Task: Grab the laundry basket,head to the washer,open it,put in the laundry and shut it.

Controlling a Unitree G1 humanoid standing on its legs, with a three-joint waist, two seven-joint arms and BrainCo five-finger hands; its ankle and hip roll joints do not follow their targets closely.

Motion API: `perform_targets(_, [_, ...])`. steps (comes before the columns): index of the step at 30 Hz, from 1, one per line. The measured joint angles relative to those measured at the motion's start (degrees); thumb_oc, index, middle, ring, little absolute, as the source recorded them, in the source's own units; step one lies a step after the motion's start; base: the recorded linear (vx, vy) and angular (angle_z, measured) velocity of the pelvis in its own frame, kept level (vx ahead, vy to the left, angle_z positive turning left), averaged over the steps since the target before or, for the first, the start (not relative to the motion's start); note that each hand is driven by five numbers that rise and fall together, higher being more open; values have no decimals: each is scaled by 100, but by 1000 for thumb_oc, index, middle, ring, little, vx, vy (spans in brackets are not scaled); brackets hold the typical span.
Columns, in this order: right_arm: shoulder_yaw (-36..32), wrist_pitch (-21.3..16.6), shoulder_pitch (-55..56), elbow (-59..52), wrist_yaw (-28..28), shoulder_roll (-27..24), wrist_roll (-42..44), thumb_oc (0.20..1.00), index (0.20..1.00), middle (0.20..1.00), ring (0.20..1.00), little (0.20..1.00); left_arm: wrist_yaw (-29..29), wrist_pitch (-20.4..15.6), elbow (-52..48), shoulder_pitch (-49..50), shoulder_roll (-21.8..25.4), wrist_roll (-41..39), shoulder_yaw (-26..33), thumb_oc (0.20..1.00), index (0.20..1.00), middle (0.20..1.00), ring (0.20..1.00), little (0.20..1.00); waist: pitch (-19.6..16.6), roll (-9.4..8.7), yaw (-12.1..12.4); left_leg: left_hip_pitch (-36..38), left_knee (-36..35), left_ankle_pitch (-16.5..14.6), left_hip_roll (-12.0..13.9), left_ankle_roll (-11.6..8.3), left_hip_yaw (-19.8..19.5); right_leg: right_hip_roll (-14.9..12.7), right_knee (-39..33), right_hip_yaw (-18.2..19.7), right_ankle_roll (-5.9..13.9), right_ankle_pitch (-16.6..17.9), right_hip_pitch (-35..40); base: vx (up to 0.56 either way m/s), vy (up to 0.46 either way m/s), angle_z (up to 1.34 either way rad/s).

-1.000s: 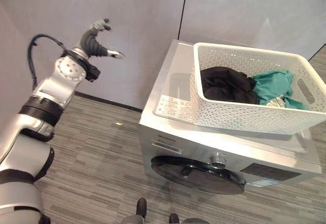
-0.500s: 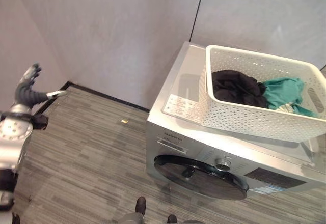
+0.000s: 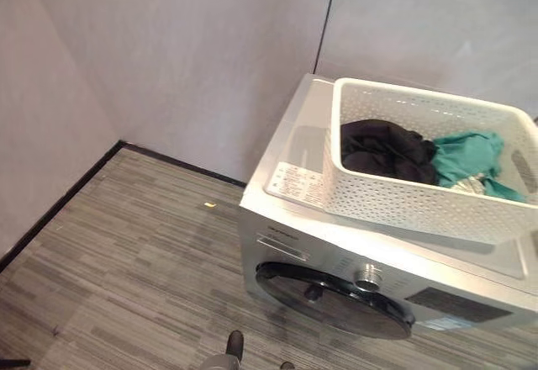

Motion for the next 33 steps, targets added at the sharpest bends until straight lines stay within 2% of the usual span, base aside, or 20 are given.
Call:
perform_targets(1, [66, -54, -121, 2, -64, 18, -1, 1000, 1000, 1000, 1000, 1000, -24, 8, 392, -363, 41, 0, -141, 1000, 1000, 1000, 1000, 1000, 12, -174, -73, -140, 222, -148, 52, -9, 283, -112, 1, -88, -62, 56, -90, -184, 41, 13])
perform_targets(2, [171, -95, -386, -77, -142, 173, -20, 1000, 1000, 1000, 1000, 1000, -52, -6, 884, -882, 59, -18, -292, 1000, 1000, 1000, 1000, 1000, 65, -419, -116, -277, 1216, -381, 331, -72, 630, -220, 6, -100, -154, 135, -123, -175, 67, 5])
perform_targets(3, [276, -144, -473, -220, -202, 210, -23, 1000, 1000, 1000, 1000, 1000, -77, -4, 1091, -1034, 40, -26, -451, 1000, 1000, 1000, 1000, 1000, 75, -441, -119, -235, 1823, -566, 597, -258, 689, -210, 6, -85, -182, 154, -140, -137, 78, -7])
perform_targets(6, [983, -250, -533, -801, -344, 427, -459, 1000, 1000, 1000, 1000, 1000, -141, -27, 1198, -1244, -225, -33, -700, 1000, 1000, 1000, 1000, 1000, 79, -364, -341, 544, 2413, -779, 1199, -708, 397, -154, 201, -50, -128, 181, -284, -161, 175, -3])
perform_targets(9, [1715, -175, -714, -1302, -478, 1014, -1078, 1000, 1000, 1000, 1000, 1000, -123, -34, 1399, -1596, -387, -93, -883, 1000, 1000, 1000, 1000, 1000, 115, -103, -549, 1185, 1454, -595, 1356, -921, 440, -182, 295, -194, -54, 229, -364, -129, 161, 35])
perform_targets(10, [2209, -172, -861, -1356, -515, 1193, -1276, 1000, 1000, 1000, 1000, 1000, -118, -30, 1436, -1749, -527, -203, -1060, 1000, 1000, 1000, 1000, 1000, 108, 45, -639, 1377, 920, -504, 1329, -913, 578, -196, 329, -277, 36, 247, -392, -155, 183, 38])
perform_targets(11, [3036, -121, -1024, -1339, -366, 1277, -1421, 1000, 1000, 1000, 1000, 1000, -125, -43, 1418, -1886, -740, -219, -1197, 1000, 1000, 1000, 1000, 1000, 123, 280, -613, 1542, 476, -559, 1148, -859, 566, -415, 552, -288, 299, 251, -706, -223, 239, 37])
perform_targets(13, [3271, -126, -1361, -1265, -460, 1711, -1482, 1000, 1000, 1000, 1000, 1000, -51, -71, 1616, -2037, -792, -255, -1458, 1000, 1000, 1000, 1000, 1000, 58, 383, -560, 1368, 362, -684, 892, -717, 486, -651, 319, -268, 533, 532, -667, -280, 283, 25])
perform_targets(15, [4042, -102, -1687, -990, -426, 1800, -1491, 1000, 1000, 1000, 1000, 1000, -8, -22, 1985, -2251, -913, -243, -1993, 1000, 1000, 1000, 1000, 1000, 89, 476, -652, 1332, 132, -755, 604, -615, 428, -931, 207, -303, 714, 662, -719, -236, 231, 34])
perform_targets(17, [4788, -95, -1849, -861, -293, 2091, -1491, 1000, 1000, 1000, 1000, 1000, -20, -4, 2064, -2466, -1139, -149, -2558, 1000, 1000, 1000, 1000, 1000, 101, 508, -613, 1245, 16, -840, 306, -447, 418, -1218, 137, -410, 903, 786, -778, -208, 175, 42])
perform_targets(19, [5119, -92, -1905, -661, -166, 2246, -1505, 1000, 1000, 1000, 1000, 1000, -56, -14, 2068, -2444, -1157, -19, -2652, 1000, 1000, 1000, 1000, 1000, 96, 494, -470, 1279, -134, -840, 209, -293, 417, -1305, 159, -394, 930, 825, -893, -223, 144, -6])
perform_targets(20, [5150, -117, -1896, -390, -159, 2430, -1601, 1000, 1000, 1000, 1000, 1000, -48, -2, 2105, -2309, -1065, 105, -2673, 1000, 1000, 1000, 1000, 1000, 115, 340, -433, 1287, -155, -795, 68, -195, 504, -1376, 206, -290, 1004, 966, -980, -145, 73, -42])
perform_targets(23, [5145, -32, -1670, -123, -156, 2502, -1618, 1000, 1000, 1000, 1000, 1000, -56, 11, 2134, -2024, -983, 294, -2642, 1000, 1000, 1000, 1000, 1000, 150, 188, -441, 1327, -178, -811, 11, -93, 628, -1378, 310, -227, 1048, 1063, -1087, -311, 15, -42])
perform_targets(24, [5157, -86, -1584, 187, -153, 2545, -1640, 1000, 1000, 1000, 1000, 1000, -59, 4, 2043, -1975, -934, 317, -2685, 1000, 1000, 1000, 1000, 1000, 252, 120, -440, 1191, 101, -810, 36, -28, 769, -1333, 496, -60, 1170, 1296, -1273, -284, -57, -38])
perform_targets(26, [5200, -4, -1420, 241, -52, 2540, -1640, 1000, 1000, 1000, 1000, 1000, -62, -5, 2010, -1982, -900, 318, -2663, 1000, 1000, 1000, 1000, 1000, 335, 184, -463, 1160, 86, -917, 154, 89, 750, -1215, 650, -41, 1176, 1411, -1439, -242, -90, -32])
perform_targets(27, [5228, -1, -1352, 330, -3, 2532, -1650, 1000, 1000, 1000, 1000, 1000, -62, -19, 2038, -2000, -862, 321, -2653, 1000, 1000, 1000, 1000, 1000, 369, 235, -483, 1136, 124, -844, 244, 148, 801, -1199, 889, -7, 1172, 1222, -1509, -174, -112, -9])
perform_targets(28, [5263, 35, -1331, 412, 44, 2526, -1663, 1000, 1000, 1000, 1000, 1000, -57, -27, 2057, -2000, -852, 321, -2648, 1000, 1000, 1000, 1000, 1000, 380, 301, -536, 1142, 119, -775, 360, 119, 793, -1111, 1392, 135, 1091, 809, -1601, -95, -80, 6])
perform_targets(30, [5269, 81, -1124, 207, 182, 2419, -1779, 1000, 1000, 1000, 1000, 1000, -59, -79, 1877, -1967, -859, 320, -2622, 1000, 1000, 1000, 1000, 1000, 358, 509, -445, 1140, 64, -699, 617, 8, 739, -831, 2727, 415, 948, 164, -1860, -69, -259, 10])
perform_targets(31, [5259, 109, -1074, -121, 226, 2290, -1892, 1000, 1000, 1000, 1000, 1000, -54, -90, 1849, -1912, -869, 315, -2545, 1000, 1000, 1000, 1000, 1000, 321, 468, -353, 1088, 122, -705, 684, -54, 661, -880, 2771, 534, 982, -148, -1677, -78, -404, 9])
perform_targets(33, [5263, 86, -1041, -509, 225, 2171, -2016, 1000, 1000, 1000, 1000, 1000, -36, -92, 1843, -1881, -788, 315, -2509, 1000, 1000, 1000, 1000, 1000, 142, 227, -312, 970, 197, -726, 655, -201, 527, -950, 1796, 730, 998, -444, -1145, -65, -307, 12])
